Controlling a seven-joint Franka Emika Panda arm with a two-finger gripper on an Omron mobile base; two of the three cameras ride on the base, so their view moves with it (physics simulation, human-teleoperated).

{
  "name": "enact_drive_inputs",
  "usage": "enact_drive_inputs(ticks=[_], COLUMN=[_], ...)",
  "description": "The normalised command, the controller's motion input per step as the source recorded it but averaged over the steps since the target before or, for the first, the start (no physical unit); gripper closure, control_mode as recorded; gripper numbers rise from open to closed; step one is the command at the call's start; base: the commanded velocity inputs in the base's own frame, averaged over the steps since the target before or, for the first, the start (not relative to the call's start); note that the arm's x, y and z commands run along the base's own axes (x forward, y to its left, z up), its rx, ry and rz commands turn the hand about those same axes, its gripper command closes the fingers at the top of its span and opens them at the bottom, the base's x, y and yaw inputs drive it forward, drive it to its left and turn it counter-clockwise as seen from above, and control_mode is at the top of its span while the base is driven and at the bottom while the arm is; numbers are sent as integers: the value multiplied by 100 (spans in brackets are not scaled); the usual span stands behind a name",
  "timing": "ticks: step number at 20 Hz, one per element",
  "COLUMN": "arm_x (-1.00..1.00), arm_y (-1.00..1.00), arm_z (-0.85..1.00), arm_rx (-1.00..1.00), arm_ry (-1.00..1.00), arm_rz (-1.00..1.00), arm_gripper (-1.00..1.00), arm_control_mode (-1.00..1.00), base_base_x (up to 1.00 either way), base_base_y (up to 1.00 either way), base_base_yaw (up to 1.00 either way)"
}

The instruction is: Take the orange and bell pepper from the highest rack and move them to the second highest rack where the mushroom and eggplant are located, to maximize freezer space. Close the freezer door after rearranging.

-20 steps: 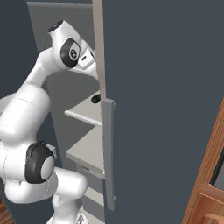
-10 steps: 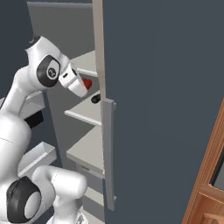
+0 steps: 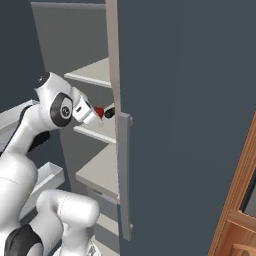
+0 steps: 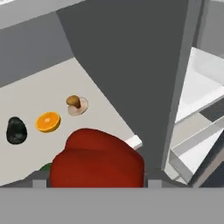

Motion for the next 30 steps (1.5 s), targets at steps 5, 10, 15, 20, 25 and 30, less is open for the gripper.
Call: enact_drive_inputs(ticks=[5, 10, 15, 20, 25, 30], arm_x=[58, 58, 57, 58, 62, 64], arm_y=[9, 3, 0, 0, 0, 0], arm_z=[-66, -61, -49, -37, -31, -26], arm_rx=[-9, 0, 0, 0, 0, 0], arm_ry=[0, 3, 1, 0, 0, 0], arm_rz=[17, 19, 18, 16, 11, 7], arm_gripper=[100, 100, 100, 100, 100, 100], arm_control_mode=[-100, -100, -100, -100, -100, -100], base_base_x=[0, 0, 0, 0, 0, 0], base_base_y=[0, 0, 0, 0, 0, 0], base_base_yaw=[0, 0, 0, 0, 0, 0])
